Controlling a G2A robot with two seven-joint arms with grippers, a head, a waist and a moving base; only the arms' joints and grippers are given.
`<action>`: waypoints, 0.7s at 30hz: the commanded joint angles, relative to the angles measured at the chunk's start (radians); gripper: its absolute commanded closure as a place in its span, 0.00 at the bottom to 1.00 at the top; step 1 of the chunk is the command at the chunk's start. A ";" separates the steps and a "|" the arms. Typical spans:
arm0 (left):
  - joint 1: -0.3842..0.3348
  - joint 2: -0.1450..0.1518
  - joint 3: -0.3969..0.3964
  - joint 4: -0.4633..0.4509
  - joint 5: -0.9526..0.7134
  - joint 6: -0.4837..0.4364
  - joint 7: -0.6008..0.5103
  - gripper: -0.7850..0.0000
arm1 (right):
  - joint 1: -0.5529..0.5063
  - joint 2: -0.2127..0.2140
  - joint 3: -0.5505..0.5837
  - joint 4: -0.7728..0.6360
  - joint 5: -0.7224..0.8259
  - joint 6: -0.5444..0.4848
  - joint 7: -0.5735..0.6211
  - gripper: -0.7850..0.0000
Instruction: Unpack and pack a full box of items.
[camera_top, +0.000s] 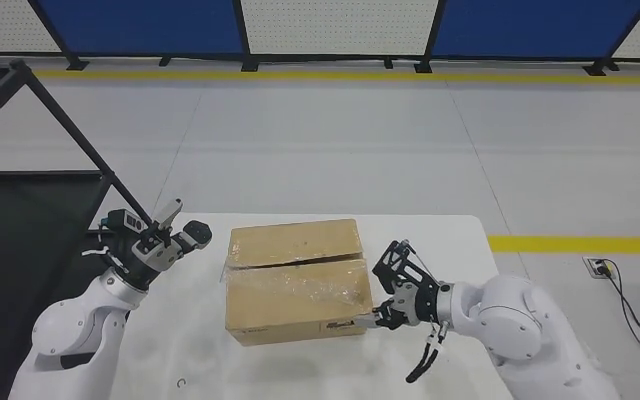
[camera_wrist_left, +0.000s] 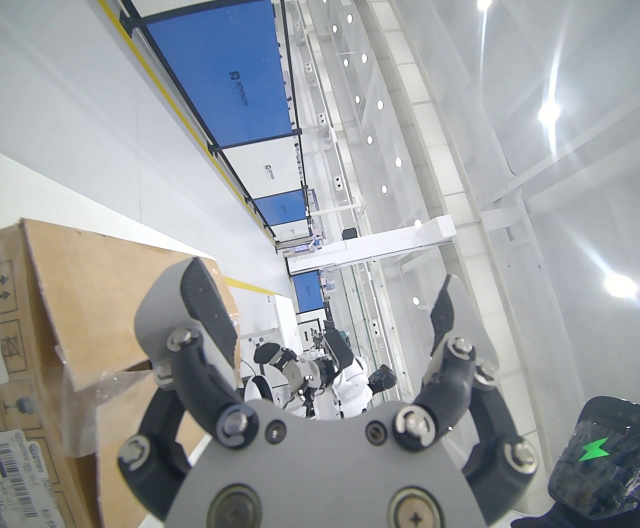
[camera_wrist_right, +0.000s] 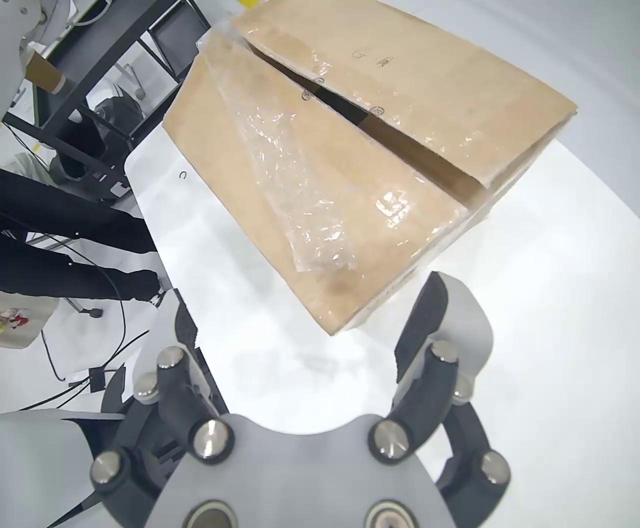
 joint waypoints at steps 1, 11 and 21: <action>0.000 0.000 0.000 0.000 0.000 0.000 0.000 0.00 | 0.000 0.000 0.000 0.000 0.000 -0.001 0.000 0.00; 0.000 0.000 0.000 0.000 0.000 0.000 0.000 0.00 | 0.030 0.003 -0.067 -0.029 -0.329 -0.289 -0.140 0.00; 0.000 0.000 0.000 0.000 0.000 0.000 0.000 0.00 | -0.026 0.007 -0.136 -0.122 -0.902 -0.268 -0.287 0.00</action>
